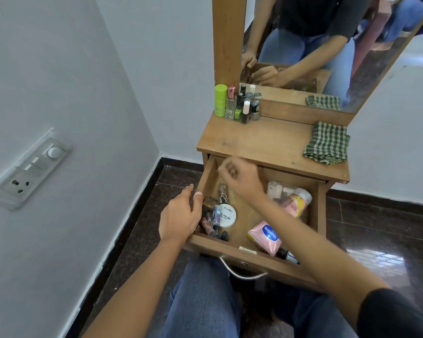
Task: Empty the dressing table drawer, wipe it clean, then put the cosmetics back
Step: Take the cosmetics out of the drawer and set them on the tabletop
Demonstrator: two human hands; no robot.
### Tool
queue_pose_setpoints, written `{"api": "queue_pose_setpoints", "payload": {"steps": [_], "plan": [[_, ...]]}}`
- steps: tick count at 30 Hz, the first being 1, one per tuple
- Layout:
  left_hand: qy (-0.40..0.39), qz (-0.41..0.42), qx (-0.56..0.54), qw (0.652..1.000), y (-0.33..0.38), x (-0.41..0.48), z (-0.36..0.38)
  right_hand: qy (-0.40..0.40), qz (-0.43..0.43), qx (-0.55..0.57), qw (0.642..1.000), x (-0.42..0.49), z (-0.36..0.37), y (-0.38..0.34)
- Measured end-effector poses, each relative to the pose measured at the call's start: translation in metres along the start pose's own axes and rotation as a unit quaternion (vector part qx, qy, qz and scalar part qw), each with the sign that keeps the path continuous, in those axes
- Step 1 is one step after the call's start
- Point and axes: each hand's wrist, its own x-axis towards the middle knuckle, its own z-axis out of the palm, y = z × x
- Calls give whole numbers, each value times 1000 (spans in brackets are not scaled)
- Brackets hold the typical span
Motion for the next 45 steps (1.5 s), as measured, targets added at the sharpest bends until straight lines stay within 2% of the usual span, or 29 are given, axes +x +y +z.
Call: {"api": "queue_pose_setpoints", "payload": {"steps": [2, 5, 10, 16, 20, 23, 25, 28, 32, 38, 45], "plan": [[0, 4, 2, 1000, 0, 0, 0, -77, 64, -91, 991, -24, 12, 8], [-1, 6, 2, 1000, -1, -1, 0, -125, 156, -211, 957, -27, 16, 15], [-2, 8, 1, 1000, -1, -1, -1, -162, 221, -245, 930, -22, 24, 14], [-1, 5, 1, 1000, 0, -1, 0, -159, 250, -279, 914, -16, 31, 3], [2, 2, 2, 1000, -1, 0, 1, -131, 249, -229, 932, -16, 27, -2], [3, 9, 3, 1000, -2, 1, 1, -74, 167, -182, 966, -8, 9, -13], [1, 10, 2, 1000, -2, 1, 2, -45, 110, -111, 987, 7, -13, -29], [2, 8, 1, 1000, -3, 1, 3, 4, 68, -94, 993, 39, -47, -41], [4, 10, 1, 1000, -4, 1, 3, 89, 91, -110, 986, 77, -72, -20], [4, 14, 3, 1000, -4, 2, 2, 100, 124, -118, 980, 91, -71, 22], [1, 15, 2, 1000, -4, 2, 2, 147, 153, -25, 977, 98, -59, 37]]}}
